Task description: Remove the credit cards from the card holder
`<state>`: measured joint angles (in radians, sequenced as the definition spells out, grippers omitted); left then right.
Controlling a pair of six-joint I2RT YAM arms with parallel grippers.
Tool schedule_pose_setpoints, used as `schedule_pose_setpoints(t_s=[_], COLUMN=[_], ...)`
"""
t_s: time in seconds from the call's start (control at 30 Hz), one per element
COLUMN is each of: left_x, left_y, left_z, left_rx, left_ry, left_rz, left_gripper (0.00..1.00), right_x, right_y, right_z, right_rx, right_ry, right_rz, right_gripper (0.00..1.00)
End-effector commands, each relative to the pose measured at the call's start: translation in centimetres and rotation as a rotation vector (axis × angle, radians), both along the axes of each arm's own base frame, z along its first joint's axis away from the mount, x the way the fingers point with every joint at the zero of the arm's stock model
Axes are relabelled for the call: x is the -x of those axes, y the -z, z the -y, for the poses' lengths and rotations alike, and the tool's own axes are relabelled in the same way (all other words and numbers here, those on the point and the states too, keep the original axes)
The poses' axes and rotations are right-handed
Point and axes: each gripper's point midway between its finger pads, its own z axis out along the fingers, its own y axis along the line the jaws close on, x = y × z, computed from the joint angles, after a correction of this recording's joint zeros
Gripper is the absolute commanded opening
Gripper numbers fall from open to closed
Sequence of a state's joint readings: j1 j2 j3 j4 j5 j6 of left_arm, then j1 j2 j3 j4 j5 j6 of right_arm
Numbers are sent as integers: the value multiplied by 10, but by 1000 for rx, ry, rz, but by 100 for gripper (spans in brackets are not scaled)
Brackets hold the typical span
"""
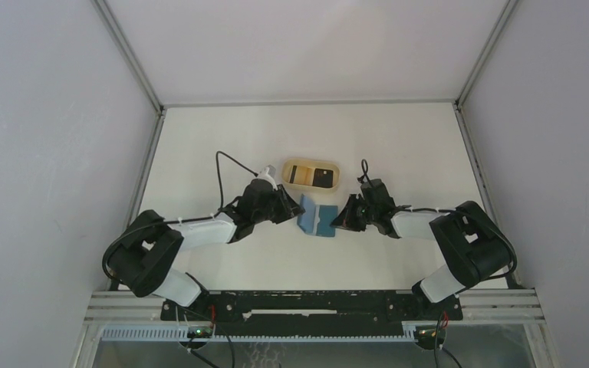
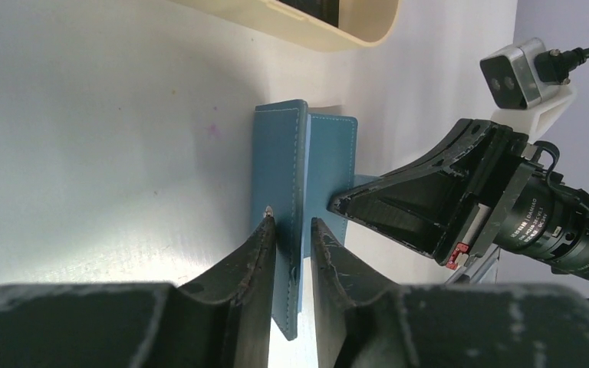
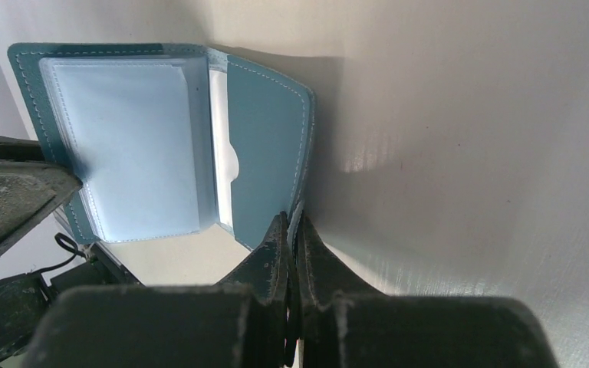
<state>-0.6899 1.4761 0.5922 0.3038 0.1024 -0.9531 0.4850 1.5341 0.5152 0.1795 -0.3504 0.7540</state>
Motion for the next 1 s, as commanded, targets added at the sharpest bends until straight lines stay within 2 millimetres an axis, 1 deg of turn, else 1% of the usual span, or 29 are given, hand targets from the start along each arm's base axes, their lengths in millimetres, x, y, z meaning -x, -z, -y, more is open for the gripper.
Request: schedule_pose_setpoints(t_s=[0.0,0.1,0.23,0.3,0.37,0.4,0.47,0.53,0.67,0.83,0.97], left_x=[4,4,4,4,3,3,2,2,2,-1,-1], left_y=[-1,2,6,5,6,5,5,4,4,4,4], left_z=[6,3,-3,-7,-11,-13,-14,-14,-16,-25,-29], left_rx=[35,11,-23,-32,-39,-43,-44,-42,-42,-43,-40], left_ry=[18,12,0,-7,-15,-16,-15,-13,-21,-46,-55], left_rz=[-7,-13,-16,-12,-12,-8,-5,-5,-3,-1,-1], left_gripper=[27,25,26,28,34,39,43,45,44,43,34], right_x=[-8,-8,-8,-8,-7,-7,-7,-7,-6,-5,-5], right_y=[-8,-8,-7,-6,-6,-6,-5,-5,-5,-4,-5], right_z=[-7,-7,-6,-5,-4,-5,-5,-5,-5,-5,-6], right_rx=[-29,-29,-27,-24,-22,-21,-21,-24,-24,-23,-28], right_ry=[-13,-15,-18,-19,-21,-23,-25,-27,-30,-34,-39], right_rz=[33,31,29,30,30,30,29,28,27,25,26], right_gripper=[0,0,0,0,0,0,0,0,0,0,0])
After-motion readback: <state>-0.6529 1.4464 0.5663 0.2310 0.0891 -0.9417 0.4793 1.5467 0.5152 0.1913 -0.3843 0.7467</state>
